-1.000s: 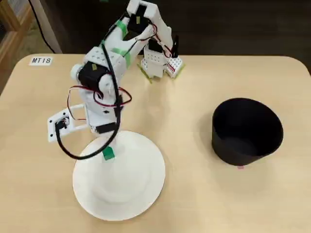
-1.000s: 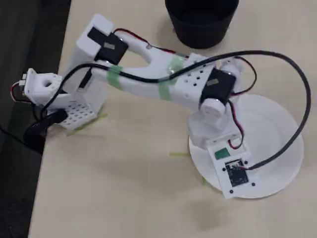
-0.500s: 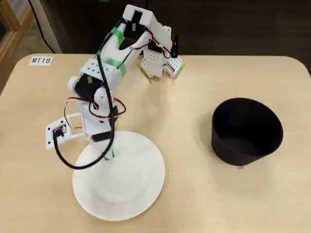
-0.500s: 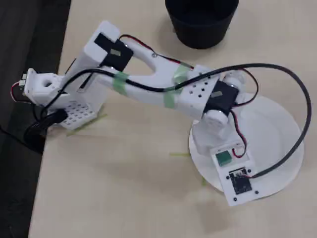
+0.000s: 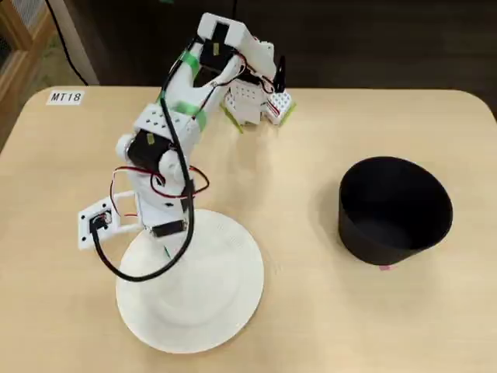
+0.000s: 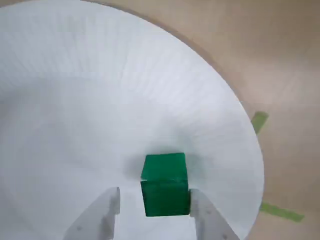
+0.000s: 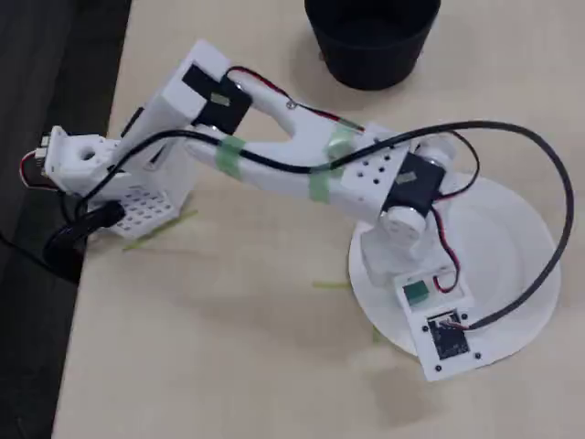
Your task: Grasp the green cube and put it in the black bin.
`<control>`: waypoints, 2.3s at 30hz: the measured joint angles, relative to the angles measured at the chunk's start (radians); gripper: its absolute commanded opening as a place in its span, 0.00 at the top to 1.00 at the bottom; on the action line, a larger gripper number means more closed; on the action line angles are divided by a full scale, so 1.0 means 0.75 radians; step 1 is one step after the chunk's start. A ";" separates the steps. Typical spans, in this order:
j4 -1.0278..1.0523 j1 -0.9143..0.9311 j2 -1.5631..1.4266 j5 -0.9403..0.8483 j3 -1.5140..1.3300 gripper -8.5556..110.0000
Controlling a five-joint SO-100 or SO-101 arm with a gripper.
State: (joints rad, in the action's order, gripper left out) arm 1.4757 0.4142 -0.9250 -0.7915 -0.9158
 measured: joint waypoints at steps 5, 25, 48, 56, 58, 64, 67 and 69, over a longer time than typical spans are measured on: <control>0.000 0.018 0.018 0.000 0.006 0.78; -0.025 0.045 -0.002 0.127 0.029 0.93; 0.051 -1.006 -0.714 1.579 0.067 0.93; 0.112 -1.268 -0.614 1.736 0.070 0.93; 0.135 -1.311 -0.583 1.747 0.070 0.93; 0.207 -1.368 -0.501 1.755 0.070 0.93; 0.241 -1.366 -0.454 1.720 0.070 0.93; 0.264 -1.370 -0.430 1.687 0.070 0.93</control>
State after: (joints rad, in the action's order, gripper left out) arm 1.6736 -0.6136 -1.2471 0.4740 -0.8636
